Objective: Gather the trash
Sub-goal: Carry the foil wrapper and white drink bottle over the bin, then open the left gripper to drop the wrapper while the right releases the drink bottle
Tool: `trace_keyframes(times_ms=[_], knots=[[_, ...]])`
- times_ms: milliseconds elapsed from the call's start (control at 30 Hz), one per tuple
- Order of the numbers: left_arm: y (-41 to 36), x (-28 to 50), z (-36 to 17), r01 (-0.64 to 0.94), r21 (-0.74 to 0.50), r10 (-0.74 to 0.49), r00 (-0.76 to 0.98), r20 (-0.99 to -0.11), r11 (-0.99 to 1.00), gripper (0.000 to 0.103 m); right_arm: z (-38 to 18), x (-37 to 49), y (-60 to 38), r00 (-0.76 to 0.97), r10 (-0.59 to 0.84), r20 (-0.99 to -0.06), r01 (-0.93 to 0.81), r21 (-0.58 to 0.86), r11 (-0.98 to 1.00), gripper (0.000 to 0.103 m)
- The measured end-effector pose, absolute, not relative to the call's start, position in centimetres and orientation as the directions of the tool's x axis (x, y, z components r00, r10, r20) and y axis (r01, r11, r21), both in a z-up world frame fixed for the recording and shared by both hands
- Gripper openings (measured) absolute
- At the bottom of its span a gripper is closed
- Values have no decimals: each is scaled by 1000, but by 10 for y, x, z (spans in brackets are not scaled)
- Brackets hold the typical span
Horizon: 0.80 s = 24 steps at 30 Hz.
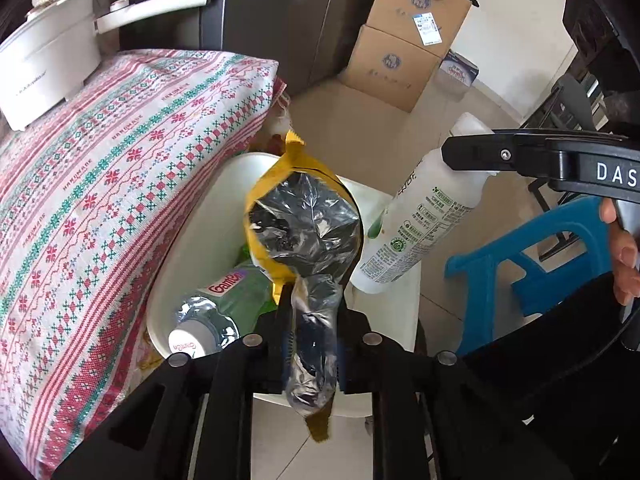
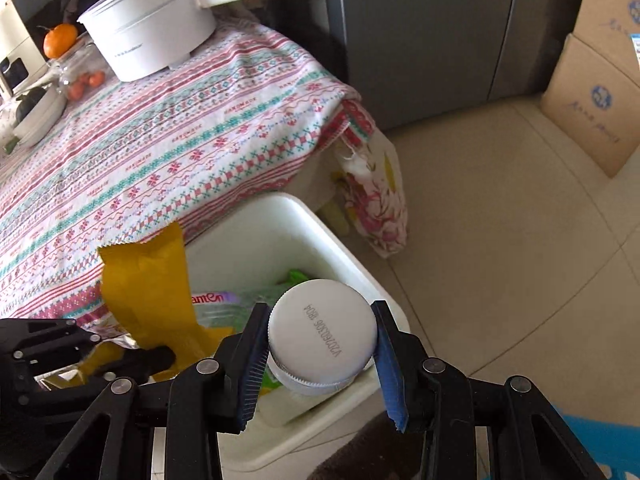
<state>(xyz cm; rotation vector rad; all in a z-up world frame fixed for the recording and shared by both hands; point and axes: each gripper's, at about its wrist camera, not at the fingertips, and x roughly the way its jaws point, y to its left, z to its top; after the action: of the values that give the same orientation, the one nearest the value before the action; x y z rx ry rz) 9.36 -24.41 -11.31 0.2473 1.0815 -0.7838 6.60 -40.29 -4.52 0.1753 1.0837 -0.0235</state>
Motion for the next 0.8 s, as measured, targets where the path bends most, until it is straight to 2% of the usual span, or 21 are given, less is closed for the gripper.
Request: trace_keyframes(times_ms=[33, 133, 333, 467, 700, 733, 800], knots=[[-244, 95, -113, 675, -178, -442, 242, -864, 716, 38, -45, 66, -404, 467, 67, -882, 107, 132, 985, 44], [-239, 96, -108, 660, -173, -444, 267, -856, 731, 65, -48, 67, -404, 461, 64, -885, 112, 130, 985, 44], [-228, 93, -94, 651, -141, -431, 310, -847, 746, 72, -50, 70, -403, 454, 65, -889, 112, 129, 985, 44], [-216, 92, -89, 627, -131, -413, 328, -850, 768, 73, -52, 71, -398, 450, 72, -890, 99, 130, 987, 44], [-190, 93, -85, 542, -178, -408, 340, -848, 821, 79, -63, 84, -391, 431, 106, -896, 83, 157, 984, 45], [-186, 92, -84, 529, -180, -403, 344, -848, 830, 81, -64, 87, -389, 433, 104, -896, 87, 156, 984, 48], [-180, 89, -81, 507, -175, -390, 357, -849, 844, 86, -64, 90, -387, 444, 86, -892, 99, 144, 985, 71]])
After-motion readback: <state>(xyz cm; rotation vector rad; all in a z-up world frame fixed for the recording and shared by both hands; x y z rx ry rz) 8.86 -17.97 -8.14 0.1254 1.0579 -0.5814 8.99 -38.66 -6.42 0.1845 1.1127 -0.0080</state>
